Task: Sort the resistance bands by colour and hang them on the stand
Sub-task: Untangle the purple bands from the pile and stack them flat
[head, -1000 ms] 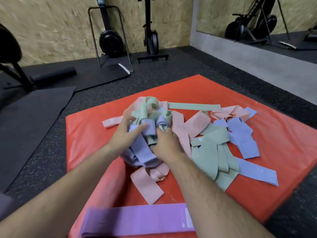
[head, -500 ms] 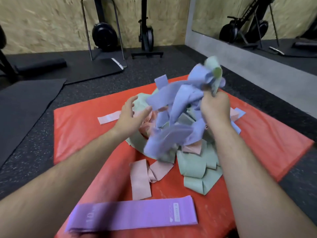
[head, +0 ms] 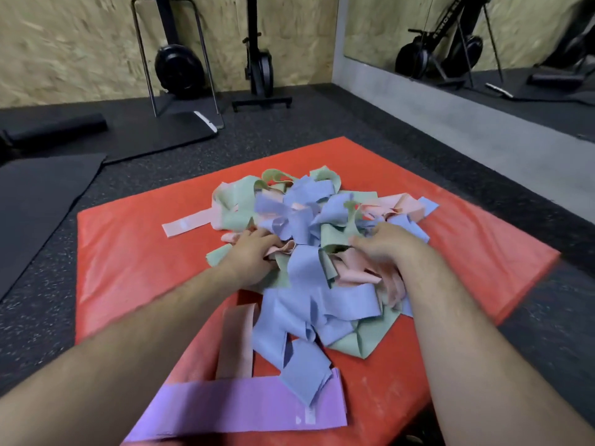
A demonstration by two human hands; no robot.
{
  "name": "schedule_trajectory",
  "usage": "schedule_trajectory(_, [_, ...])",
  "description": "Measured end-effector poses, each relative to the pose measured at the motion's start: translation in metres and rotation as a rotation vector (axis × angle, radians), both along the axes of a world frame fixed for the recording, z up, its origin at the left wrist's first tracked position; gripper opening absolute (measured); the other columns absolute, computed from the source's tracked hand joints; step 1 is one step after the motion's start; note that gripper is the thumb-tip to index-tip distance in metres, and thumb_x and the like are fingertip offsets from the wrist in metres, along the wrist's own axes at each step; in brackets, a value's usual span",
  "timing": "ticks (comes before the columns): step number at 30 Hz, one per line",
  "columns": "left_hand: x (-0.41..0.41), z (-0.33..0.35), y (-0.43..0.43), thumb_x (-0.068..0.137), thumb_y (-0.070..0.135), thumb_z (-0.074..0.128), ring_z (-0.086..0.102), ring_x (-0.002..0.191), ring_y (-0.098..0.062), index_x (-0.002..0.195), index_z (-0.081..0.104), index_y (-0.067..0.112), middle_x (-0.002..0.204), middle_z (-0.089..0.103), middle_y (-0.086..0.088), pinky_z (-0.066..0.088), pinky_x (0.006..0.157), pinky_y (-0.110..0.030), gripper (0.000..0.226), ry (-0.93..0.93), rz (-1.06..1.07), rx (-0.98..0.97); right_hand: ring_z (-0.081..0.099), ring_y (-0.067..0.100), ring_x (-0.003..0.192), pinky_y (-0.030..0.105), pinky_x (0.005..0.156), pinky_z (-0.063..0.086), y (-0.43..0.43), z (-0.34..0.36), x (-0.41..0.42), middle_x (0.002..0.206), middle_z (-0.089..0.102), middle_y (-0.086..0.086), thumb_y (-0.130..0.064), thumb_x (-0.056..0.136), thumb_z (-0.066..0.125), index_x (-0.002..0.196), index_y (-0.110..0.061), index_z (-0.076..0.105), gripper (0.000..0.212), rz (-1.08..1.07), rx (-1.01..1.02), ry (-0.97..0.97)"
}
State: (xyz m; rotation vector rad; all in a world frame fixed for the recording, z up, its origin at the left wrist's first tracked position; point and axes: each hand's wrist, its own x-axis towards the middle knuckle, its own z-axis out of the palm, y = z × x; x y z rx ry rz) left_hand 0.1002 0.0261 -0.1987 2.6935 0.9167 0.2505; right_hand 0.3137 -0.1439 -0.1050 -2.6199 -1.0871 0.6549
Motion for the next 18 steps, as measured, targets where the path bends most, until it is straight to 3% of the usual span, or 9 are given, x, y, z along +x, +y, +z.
schedule_trajectory(2, [0.005, 0.008, -0.002, 0.072, 0.019, 0.05, 0.055, 0.095, -0.036, 0.099, 0.067, 0.014, 0.098, 0.061, -0.007, 0.036, 0.073, -0.038, 0.033, -0.004, -0.029, -0.038, 0.057, 0.033, 0.119, 0.032, 0.081, 0.045, -0.002, -0.002, 0.003, 0.139, 0.053, 0.015, -0.048, 0.087, 0.064, 0.145, -0.008, 0.04, 0.074, -0.146, 0.05, -0.054])
schedule_trajectory(4, [0.01, 0.02, -0.005, 0.078, 0.009, 0.055, 0.06, 0.096, -0.03, 0.097, 0.067, 0.014, 0.1, 0.068, -0.005, 0.038, 0.071, -0.033, 0.024, -0.106, 0.018, -0.113, 0.048, 0.038, 0.128, 0.039, 0.089, 0.044, 0.0, -0.004, -0.001, 0.145, 0.04, 0.017, -0.054, 0.08, 0.068, 0.147, -0.016, 0.027, 0.087, -0.151, 0.169, -0.091])
schedule_trajectory(7, [0.019, 0.049, -0.007, 0.079, 0.005, 0.049, 0.065, 0.096, -0.013, 0.108, 0.069, 0.024, 0.109, 0.071, 0.007, 0.05, 0.076, -0.027, 0.04, -0.342, 0.084, -0.174, 0.029, 0.038, 0.143, 0.053, 0.104, 0.041, 0.001, -0.011, -0.022, 0.162, 0.012, 0.008, -0.087, 0.052, 0.067, 0.152, -0.039, 0.004, 0.128, 0.161, 0.243, -0.051])
schedule_trajectory(9, [0.028, 0.078, -0.006, 0.078, -0.003, 0.046, 0.066, 0.091, -0.007, 0.108, 0.067, 0.027, 0.107, 0.069, 0.013, 0.047, 0.072, -0.016, 0.047, -0.483, 0.147, -0.171, 0.021, 0.039, 0.148, 0.059, 0.107, 0.039, -0.001, -0.023, -0.036, 0.166, -0.005, 0.0, -0.088, 0.041, 0.072, 0.153, -0.048, -0.005, 0.141, 0.299, 0.079, -0.034])
schedule_trajectory(10, [0.032, 0.095, -0.004, 0.078, -0.003, 0.046, 0.066, 0.09, -0.004, 0.104, 0.066, 0.029, 0.104, 0.069, 0.017, 0.047, 0.073, -0.014, 0.046, -0.561, 0.174, -0.193, 0.023, 0.041, 0.146, 0.058, 0.106, 0.04, -0.003, -0.032, -0.038, 0.165, 0.0, 0.001, -0.08, 0.046, 0.077, 0.154, -0.047, 0.001, 0.136, 0.326, -0.026, -0.07])
schedule_trajectory(12, [0.036, 0.129, 0.0, 0.076, 0.001, 0.048, 0.067, 0.091, -0.007, 0.103, 0.067, 0.028, 0.099, 0.07, 0.016, 0.052, 0.078, -0.022, 0.042, -0.705, 0.202, -0.231, 0.035, 0.042, 0.135, 0.051, 0.098, 0.045, 0.0, -0.05, -0.033, 0.15, 0.027, 0.013, -0.055, 0.065, 0.08, 0.147, -0.039, 0.03, 0.097, 0.336, -0.072, -0.197])
schedule_trajectory(14, [0.034, 0.158, 0.004, 0.072, 0.0, 0.047, 0.073, 0.09, -0.015, 0.105, 0.068, 0.024, 0.1, 0.073, 0.006, 0.059, 0.077, -0.033, 0.046, -0.891, 0.235, -0.366, 0.053, 0.04, 0.116, 0.04, 0.084, 0.048, 0.004, -0.059, -0.022, 0.122, 0.05, 0.015, -0.023, 0.078, 0.07, 0.12, -0.025, 0.055, 0.044, 0.26, 0.116, -0.208])
schedule_trajectory(15, [0.031, 0.167, 0.007, 0.075, -0.002, 0.048, 0.075, 0.085, -0.017, 0.105, 0.067, 0.021, 0.1, 0.072, 0.0, 0.061, 0.069, -0.035, 0.043, -0.957, 0.265, -0.418, 0.059, 0.039, 0.106, 0.037, 0.076, 0.047, 0.006, -0.061, -0.016, 0.111, 0.057, 0.015, -0.011, 0.081, 0.063, 0.109, -0.019, 0.059, 0.029, 0.201, 0.237, -0.167])
schedule_trajectory(18, [0.011, 0.174, 0.02, 0.08, 0.004, 0.056, 0.074, 0.083, -0.021, 0.101, 0.065, 0.027, 0.097, 0.07, -0.004, 0.062, 0.061, -0.044, 0.033, -0.899, 0.33, -0.322, 0.06, 0.038, 0.093, 0.033, 0.065, 0.037, 0.005, -0.049, -0.003, 0.096, 0.063, 0.015, 0.001, 0.083, 0.051, 0.104, -0.006, 0.06, 0.024, -0.044, 0.519, -0.057])
